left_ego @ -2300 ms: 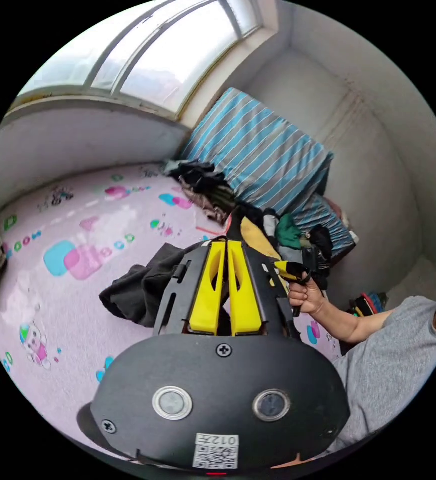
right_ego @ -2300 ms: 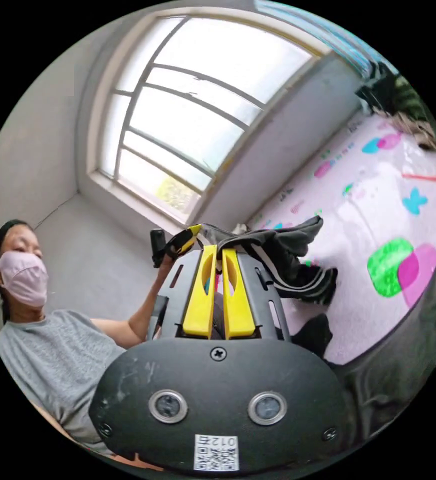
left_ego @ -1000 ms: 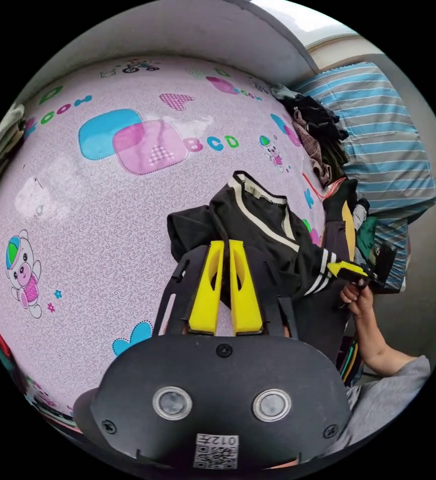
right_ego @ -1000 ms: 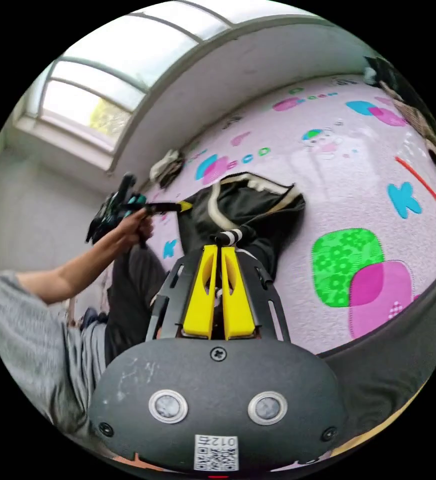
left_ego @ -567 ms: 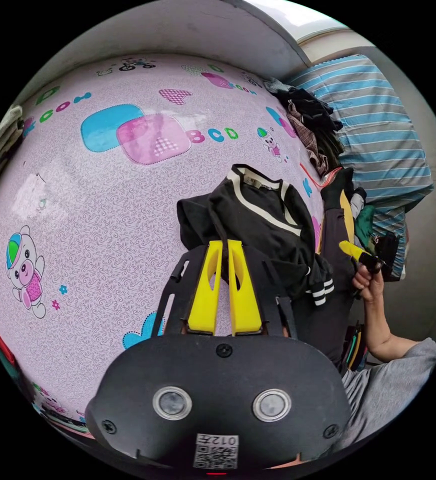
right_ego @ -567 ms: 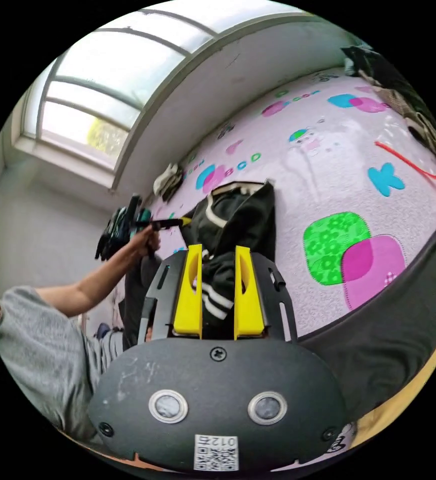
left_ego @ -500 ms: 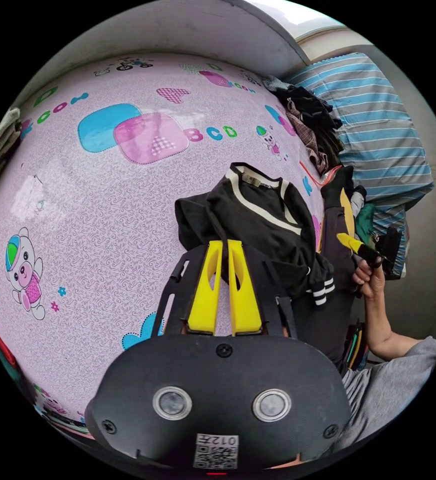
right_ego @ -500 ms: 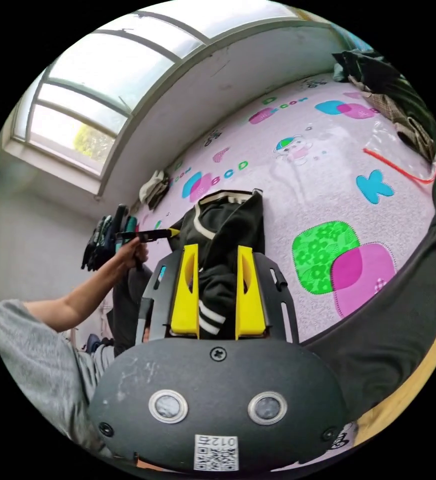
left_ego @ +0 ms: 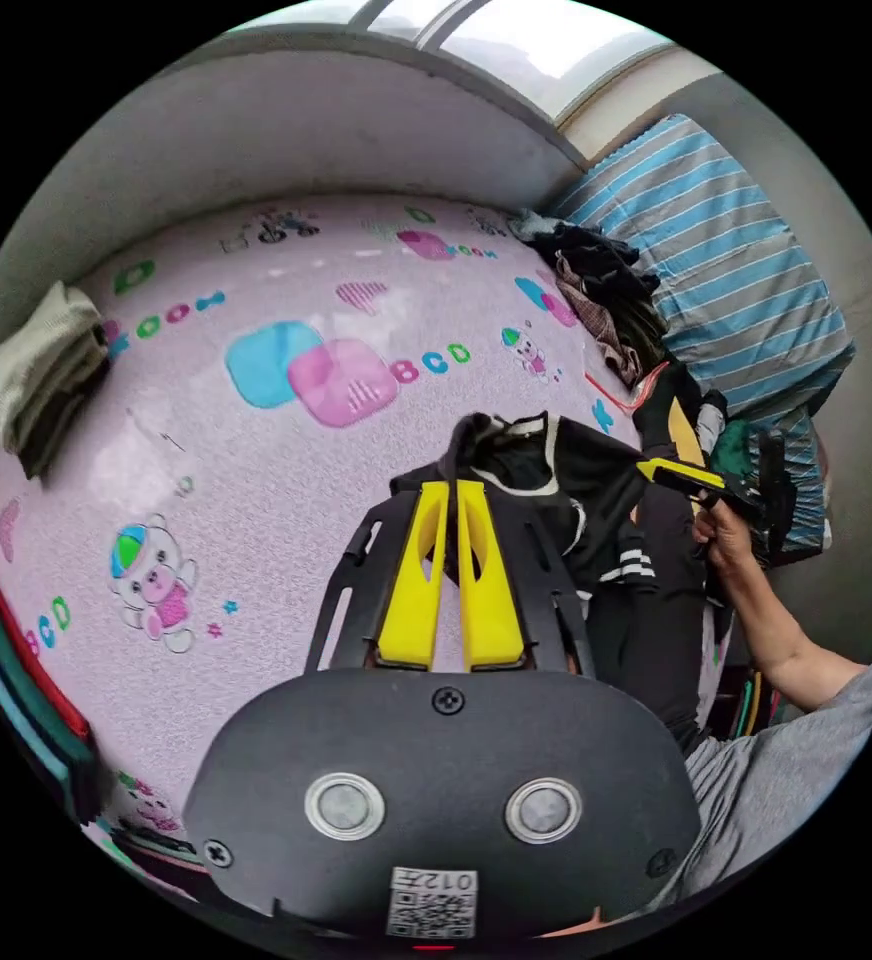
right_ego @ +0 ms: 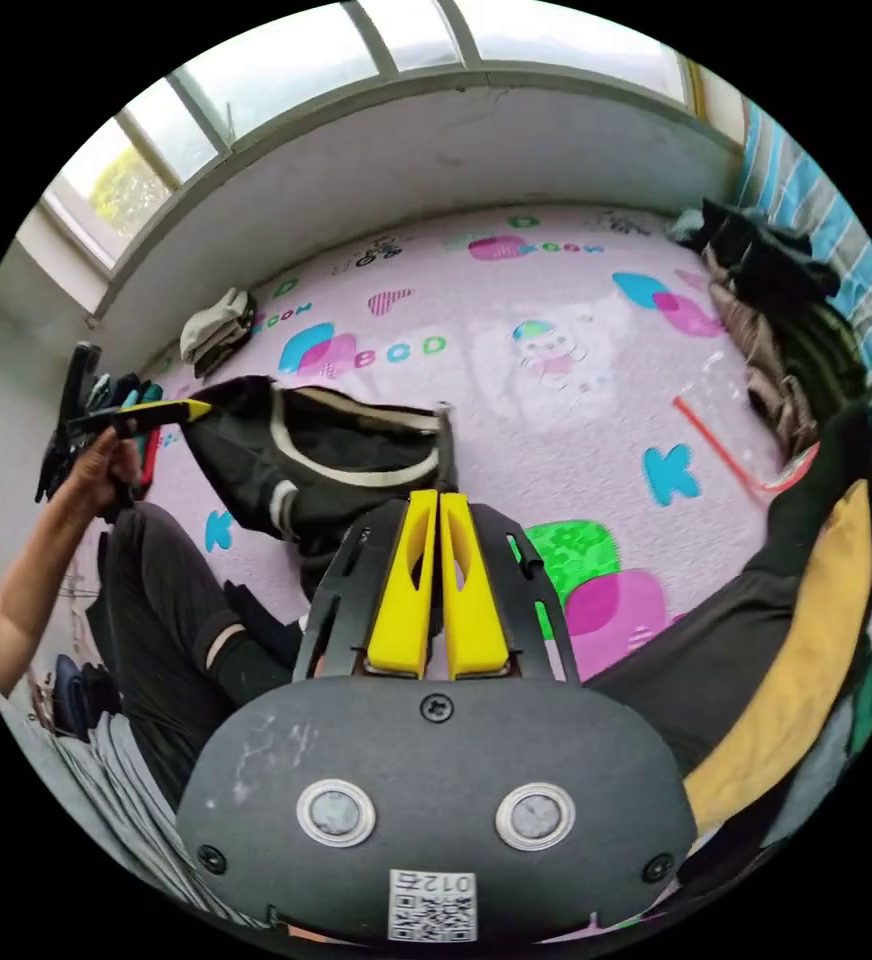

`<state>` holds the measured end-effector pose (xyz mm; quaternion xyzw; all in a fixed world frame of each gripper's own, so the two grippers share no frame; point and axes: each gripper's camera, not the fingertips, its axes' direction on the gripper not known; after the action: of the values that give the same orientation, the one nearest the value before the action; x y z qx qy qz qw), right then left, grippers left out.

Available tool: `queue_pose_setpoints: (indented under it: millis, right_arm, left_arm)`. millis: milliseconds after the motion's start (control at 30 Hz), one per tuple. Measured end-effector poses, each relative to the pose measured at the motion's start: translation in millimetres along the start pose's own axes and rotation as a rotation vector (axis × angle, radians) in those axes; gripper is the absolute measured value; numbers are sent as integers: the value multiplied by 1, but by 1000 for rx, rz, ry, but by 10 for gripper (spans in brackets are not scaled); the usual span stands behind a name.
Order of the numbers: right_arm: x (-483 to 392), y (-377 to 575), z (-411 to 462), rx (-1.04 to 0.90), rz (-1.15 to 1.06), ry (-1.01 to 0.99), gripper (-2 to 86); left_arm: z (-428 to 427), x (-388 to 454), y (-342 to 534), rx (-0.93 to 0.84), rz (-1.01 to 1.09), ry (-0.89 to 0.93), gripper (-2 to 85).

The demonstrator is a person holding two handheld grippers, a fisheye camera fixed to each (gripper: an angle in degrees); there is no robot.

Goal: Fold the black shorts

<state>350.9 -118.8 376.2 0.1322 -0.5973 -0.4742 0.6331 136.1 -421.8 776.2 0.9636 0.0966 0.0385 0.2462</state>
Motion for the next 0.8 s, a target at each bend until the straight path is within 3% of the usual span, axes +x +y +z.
queue_pose_setpoints:
  millis: [133,267,433,633,800]
  right_arm:
    - [-23,-33,-90,109,-77,154,-7]
    - [-65,-61,-211,303,-131,224,-8]
    - [-142,-78,-357,534,-181,306,-9]
    - [-223,-71,-505,736,-177,331,-9]
    - [-283,-57,-580,824,-199,398,-9]
  left_arm:
    - [-112,46,-2,152,73,-206,0]
    - [-221,103,6,335,137,-301,-1]
    - [-360,236,31,554,320,-496,-1]
    - [-476,355,75,750,389,-614,-1]
    - [-534,420,107,796,407,-665,-1]
